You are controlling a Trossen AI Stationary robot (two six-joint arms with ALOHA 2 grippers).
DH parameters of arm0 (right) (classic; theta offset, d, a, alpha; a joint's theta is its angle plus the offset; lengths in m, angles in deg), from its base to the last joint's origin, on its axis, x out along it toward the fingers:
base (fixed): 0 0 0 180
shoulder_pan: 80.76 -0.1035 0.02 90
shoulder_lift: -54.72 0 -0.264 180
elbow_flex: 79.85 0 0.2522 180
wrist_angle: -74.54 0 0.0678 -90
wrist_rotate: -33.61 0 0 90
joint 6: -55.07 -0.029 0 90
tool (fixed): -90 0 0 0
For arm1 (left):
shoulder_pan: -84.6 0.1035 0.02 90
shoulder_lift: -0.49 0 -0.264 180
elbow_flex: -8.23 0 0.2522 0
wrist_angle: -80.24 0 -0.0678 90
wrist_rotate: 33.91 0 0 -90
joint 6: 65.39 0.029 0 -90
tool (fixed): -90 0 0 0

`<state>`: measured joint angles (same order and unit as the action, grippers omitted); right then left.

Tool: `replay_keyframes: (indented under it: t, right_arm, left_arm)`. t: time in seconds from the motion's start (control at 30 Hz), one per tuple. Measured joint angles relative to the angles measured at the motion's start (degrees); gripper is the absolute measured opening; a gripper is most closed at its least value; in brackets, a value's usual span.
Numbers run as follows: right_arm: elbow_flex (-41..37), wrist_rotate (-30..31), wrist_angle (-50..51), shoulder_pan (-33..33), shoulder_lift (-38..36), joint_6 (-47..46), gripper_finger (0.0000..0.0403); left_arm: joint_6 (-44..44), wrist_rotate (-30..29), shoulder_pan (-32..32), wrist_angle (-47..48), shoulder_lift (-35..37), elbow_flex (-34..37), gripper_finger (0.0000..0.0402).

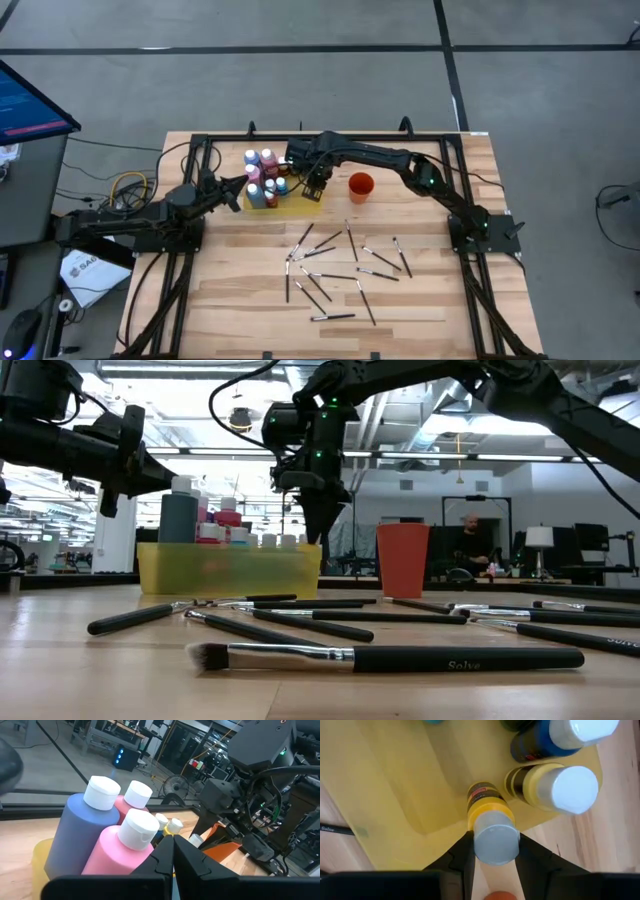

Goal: Pick & Place Paint Supplies
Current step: Put the yellow bottle into the yellow bin

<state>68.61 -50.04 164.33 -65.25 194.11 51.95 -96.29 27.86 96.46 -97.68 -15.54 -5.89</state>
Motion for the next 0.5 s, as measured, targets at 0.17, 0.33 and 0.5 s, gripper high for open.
replay_keyframes:
  t: [0.17,0.33,0.5]
  right_arm:
    - [-0.04,0.02,-0.4,0.0,0.0,0.15,0.0123]
    - [-0.15,-0.05,-2.75,0.07,0.04,1.59,0.0193]
    - [0.14,-0.52,-2.39,0.5,0.05,1.26,0.0242]
  left_arm:
    - [0.0,0.0,0.0,-0.01,0.01,0.0,0.0001]
    - [0.0,0.0,0.0,0.0,0.0,0.0,0.0001]
    - [0.0,0.0,0.0,-0.01,0.01,0.0,0.0001]
